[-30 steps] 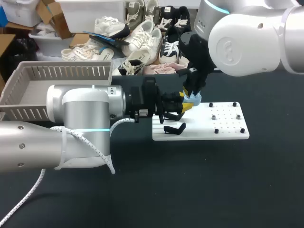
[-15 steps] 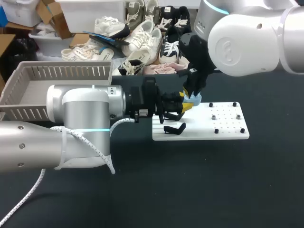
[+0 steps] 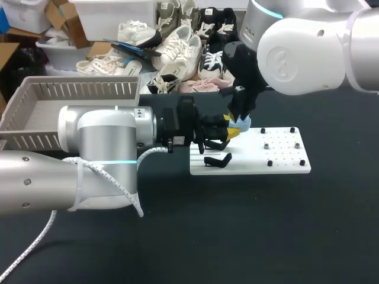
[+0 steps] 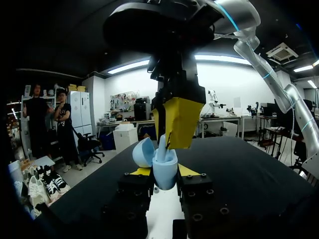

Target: Pick up each earbud case from the left stands, insert the matching earbuds, close the lid, and place the case in the box.

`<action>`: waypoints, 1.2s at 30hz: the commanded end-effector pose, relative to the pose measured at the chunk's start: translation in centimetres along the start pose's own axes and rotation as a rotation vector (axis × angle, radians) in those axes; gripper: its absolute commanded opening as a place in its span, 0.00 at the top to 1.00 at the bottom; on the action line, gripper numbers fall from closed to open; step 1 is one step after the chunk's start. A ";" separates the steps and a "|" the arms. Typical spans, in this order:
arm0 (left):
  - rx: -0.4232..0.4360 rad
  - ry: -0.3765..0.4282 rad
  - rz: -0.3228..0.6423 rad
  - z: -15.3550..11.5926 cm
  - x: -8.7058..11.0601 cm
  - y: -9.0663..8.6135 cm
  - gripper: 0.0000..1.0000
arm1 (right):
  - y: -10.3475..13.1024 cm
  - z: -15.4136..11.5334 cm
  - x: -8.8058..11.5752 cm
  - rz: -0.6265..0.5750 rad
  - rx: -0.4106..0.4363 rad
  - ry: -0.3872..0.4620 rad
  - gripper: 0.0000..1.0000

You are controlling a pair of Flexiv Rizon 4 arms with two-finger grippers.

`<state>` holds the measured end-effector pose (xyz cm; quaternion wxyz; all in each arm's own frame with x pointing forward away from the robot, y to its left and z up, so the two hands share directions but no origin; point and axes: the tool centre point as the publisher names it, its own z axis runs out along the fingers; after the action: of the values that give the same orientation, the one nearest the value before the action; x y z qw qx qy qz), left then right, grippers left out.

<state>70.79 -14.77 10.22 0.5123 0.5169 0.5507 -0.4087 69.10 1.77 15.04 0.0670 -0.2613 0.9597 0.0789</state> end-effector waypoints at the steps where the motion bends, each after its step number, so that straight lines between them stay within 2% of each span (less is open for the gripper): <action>1: -0.004 -0.001 0.001 0.0 0.0 -0.1 1.00 | 0.0 0.1 -0.3 -0.002 -0.002 0.009 1.00; 25: -0.004 -0.001 0.001 0.0 0.0 -0.1 1.00 | 0.0 0.6 -0.5 -0.012 -0.003 0.028 1.00; 30: -0.004 -0.001 0.001 0.0 0.0 -0.1 1.00 | 0.0 0.7 -0.4 -0.008 -0.006 0.029 0.86; 36: -0.004 -0.001 0.001 0.0 0.0 -0.1 1.00 | 0.1 0.6 -0.2 -0.008 -0.009 0.028 0.77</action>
<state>70.80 -14.73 10.22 0.5123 0.5169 0.5507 -0.4088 69.33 2.04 14.41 0.0535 -0.2657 0.9593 0.0787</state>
